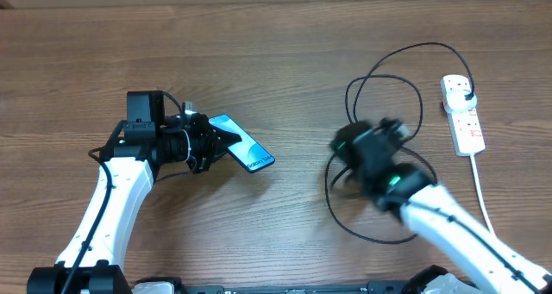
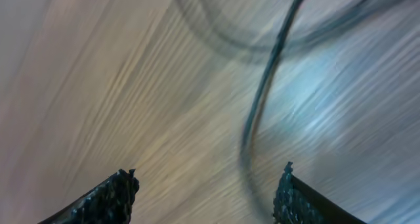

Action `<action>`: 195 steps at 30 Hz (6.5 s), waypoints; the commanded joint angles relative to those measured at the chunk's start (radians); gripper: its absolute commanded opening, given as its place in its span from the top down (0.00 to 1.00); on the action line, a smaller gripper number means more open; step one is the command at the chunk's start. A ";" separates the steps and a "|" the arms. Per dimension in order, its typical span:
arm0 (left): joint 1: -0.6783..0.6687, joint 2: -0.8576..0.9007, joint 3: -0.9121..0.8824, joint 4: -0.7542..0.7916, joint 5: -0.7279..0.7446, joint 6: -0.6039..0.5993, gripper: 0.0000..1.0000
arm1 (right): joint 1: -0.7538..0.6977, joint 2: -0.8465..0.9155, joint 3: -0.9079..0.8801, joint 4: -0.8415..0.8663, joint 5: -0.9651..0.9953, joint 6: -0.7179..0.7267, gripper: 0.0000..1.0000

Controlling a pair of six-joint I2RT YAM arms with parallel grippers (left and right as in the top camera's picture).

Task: Plug charger to phone and switch on socket
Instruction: 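Release the phone with the right gripper and reach to the black cable, then grasp the USB-C cable end and bring it toward the phone, then align the USB-C plug under the phone's bottom port with right gripper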

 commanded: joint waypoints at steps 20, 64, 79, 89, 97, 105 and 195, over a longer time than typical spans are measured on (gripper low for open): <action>-0.001 0.002 0.001 -0.015 0.020 0.059 0.96 | -0.358 0.546 0.397 -0.142 -0.190 -0.315 0.56; -0.001 0.002 0.001 -0.070 0.029 0.074 0.96 | -0.322 0.715 0.397 -0.146 -0.283 -0.209 0.96; 0.000 0.003 0.002 0.154 0.130 0.209 0.96 | -0.311 0.314 0.551 -0.354 -0.580 -0.664 0.96; 0.000 0.145 0.004 0.669 0.497 -0.021 0.96 | -0.053 0.045 0.538 -0.629 -0.689 -0.883 0.96; 0.000 0.358 0.006 1.217 0.692 -0.376 0.96 | 0.239 -0.058 0.455 -0.599 -0.578 -0.764 0.96; -0.002 0.365 0.006 1.239 0.692 -0.380 0.96 | 0.412 -0.026 0.348 -0.399 -0.394 -0.697 0.96; -0.034 0.365 0.006 1.239 0.692 -0.150 0.96 | 0.415 0.126 0.438 -0.387 -0.390 -0.769 0.96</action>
